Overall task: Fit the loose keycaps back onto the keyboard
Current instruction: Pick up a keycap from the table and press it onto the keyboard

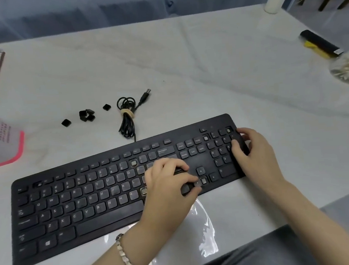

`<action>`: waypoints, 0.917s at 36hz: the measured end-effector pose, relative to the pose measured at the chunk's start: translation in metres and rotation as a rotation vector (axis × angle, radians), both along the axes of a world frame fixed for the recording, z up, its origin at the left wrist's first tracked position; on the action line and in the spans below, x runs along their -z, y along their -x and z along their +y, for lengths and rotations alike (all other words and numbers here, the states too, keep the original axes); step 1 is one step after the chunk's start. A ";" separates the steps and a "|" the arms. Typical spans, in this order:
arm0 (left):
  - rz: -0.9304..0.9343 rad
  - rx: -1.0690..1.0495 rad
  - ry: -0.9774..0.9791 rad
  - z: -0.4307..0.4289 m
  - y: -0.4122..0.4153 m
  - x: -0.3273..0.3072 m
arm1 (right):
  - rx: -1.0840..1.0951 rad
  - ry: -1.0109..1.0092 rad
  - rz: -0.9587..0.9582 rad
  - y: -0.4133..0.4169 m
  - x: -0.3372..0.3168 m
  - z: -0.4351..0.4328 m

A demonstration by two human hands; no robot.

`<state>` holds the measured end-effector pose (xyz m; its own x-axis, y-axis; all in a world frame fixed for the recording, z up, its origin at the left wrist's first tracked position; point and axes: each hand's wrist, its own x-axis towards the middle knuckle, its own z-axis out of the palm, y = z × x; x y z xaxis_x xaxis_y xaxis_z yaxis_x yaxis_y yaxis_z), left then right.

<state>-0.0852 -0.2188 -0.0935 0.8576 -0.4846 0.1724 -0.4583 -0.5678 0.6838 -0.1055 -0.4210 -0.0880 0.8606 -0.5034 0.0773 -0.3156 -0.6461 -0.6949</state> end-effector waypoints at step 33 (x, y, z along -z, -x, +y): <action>-0.378 0.250 0.011 0.006 -0.010 0.012 | -0.009 0.059 -0.022 0.002 0.005 0.000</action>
<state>-0.0752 -0.2131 -0.1058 0.5904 -0.6649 0.4575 -0.7990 -0.4016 0.4475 -0.1077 -0.4209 -0.0925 0.8626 -0.4900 0.1260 -0.2946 -0.6888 -0.6624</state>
